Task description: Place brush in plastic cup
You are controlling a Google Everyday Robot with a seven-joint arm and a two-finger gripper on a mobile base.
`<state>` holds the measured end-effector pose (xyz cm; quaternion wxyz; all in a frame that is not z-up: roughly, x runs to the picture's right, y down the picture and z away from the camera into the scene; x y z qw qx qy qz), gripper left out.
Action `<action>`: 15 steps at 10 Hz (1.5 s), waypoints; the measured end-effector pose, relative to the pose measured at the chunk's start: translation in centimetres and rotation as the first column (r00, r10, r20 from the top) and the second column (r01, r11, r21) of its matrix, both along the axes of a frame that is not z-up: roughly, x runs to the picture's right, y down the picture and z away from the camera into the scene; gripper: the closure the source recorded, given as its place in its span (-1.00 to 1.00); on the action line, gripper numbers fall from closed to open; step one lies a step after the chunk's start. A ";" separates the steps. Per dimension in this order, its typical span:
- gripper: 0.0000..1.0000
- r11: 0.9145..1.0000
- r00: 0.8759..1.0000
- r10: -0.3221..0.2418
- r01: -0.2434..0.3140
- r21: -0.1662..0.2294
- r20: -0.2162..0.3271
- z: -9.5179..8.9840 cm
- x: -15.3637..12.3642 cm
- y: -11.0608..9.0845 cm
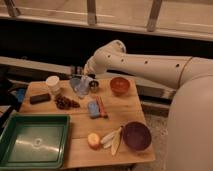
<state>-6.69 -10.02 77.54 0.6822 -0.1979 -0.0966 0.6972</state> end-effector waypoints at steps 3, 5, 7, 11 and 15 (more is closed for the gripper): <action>1.00 1.000 1.000 -0.005 0.005 -0.025 0.015 2.1 -0.8 -0.3; 1.00 0.999 1.000 -0.011 0.012 -0.046 0.024 3.5 -1.4 -0.2; 1.00 0.997 0.999 -0.018 0.020 -0.073 0.028 5.0 -1.7 0.2; 1.00 0.990 0.999 -0.034 0.037 -0.136 0.025 7.9 -2.2 2.5; 1.00 0.984 0.999 -0.043 0.044 -0.174 0.013 9.0 -2.2 3.6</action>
